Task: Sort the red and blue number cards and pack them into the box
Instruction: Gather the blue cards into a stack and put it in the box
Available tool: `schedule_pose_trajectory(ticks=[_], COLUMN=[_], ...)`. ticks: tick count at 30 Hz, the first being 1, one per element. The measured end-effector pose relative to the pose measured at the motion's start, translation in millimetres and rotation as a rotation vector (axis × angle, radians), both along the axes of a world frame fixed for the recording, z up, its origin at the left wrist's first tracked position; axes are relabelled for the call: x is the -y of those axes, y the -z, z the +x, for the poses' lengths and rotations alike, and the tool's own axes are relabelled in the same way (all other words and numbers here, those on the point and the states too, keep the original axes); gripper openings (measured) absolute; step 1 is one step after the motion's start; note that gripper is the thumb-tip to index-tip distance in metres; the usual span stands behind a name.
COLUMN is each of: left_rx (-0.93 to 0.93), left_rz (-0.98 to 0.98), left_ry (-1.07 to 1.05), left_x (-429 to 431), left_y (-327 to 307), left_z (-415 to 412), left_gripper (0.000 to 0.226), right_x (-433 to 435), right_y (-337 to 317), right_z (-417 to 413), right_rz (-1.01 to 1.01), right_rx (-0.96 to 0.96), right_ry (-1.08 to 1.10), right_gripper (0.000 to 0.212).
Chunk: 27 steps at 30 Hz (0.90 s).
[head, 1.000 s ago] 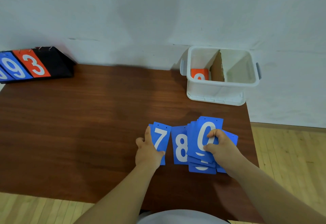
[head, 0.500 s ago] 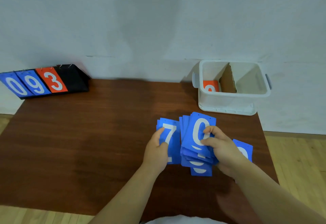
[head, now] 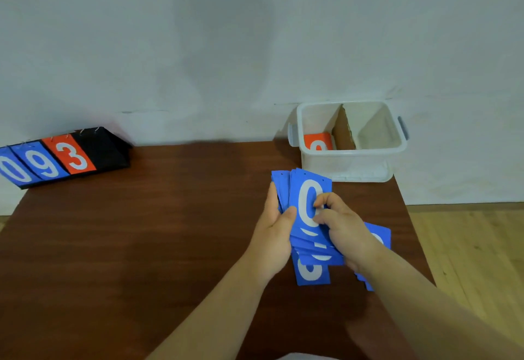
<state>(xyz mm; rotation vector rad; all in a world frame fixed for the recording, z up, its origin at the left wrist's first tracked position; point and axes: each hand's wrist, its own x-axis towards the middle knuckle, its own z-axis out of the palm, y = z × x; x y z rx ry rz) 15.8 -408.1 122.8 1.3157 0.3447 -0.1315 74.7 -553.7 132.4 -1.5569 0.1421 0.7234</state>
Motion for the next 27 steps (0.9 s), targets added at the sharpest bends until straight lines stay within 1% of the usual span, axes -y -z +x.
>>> schedule_pose_trajectory(ticks=[2,3,7,9,10,12,14,17,19,20,22,27], left_rx=[0.001,0.001,-0.018,-0.038,-0.072,-0.187,-0.385,-0.658,-0.767,-0.784,-0.783,-0.754], left_rz=[0.026,0.029,0.095,0.205,0.296,0.536,0.717,0.902,1.022,1.072,1.115,0.994], left_ry=[0.029,0.049,0.116,0.119,0.098,0.01,-0.046,0.017,0.045,0.055,0.045,-0.02], left_x=[12.4,18.3,42.9,52.8,57.3,60.4,59.6,67.3,78.4,84.3,93.5,100.3], left_y=[-2.6,-1.1,7.3,12.8,16.6,36.6,66.3,105.8,121.6,126.1,135.9,142.7], left_z=[4.5,6.5,14.6,19.0,20.7,23.5,20.2,13.0,13.1,15.4,20.7,26.0], left_gripper=[0.06,0.063,0.062,0.054,0.051,0.059,0.076,0.102,0.115,0.12,0.124,0.121], right_x=[14.0,21.4,56.1,73.2,81.7,98.8,117.0,140.7,153.2,158.7,167.1,176.9], right_y=[1.0,2.1,6.7,9.9,11.3,13.6,21.7,35.5,43.4,47.0,52.8,63.9], right_z=[0.6,1.3,8.3,12.0,13.6,17.0,19.6,17.6,13.4,11.9,9.2,5.7], right_rz=[0.014,0.038,0.158,0.108,0.028,-0.158,-0.27,-0.365,-0.409,-0.432,-0.461,-0.46], right_rx=[-0.023,-0.041,-0.101,-0.066,-0.023,0.042,0.078,0.115,0.1,0.085,0.054,-0.009], right_ry=[0.003,0.007,0.015,0.015,0.013,0.024,0.045,0.036,0.045,0.045,0.038,0.035], right_gripper=[0.017,0.017,0.023,0.025,0.025,0.024,0.02,0.02,0.022,0.022,0.022,0.022])
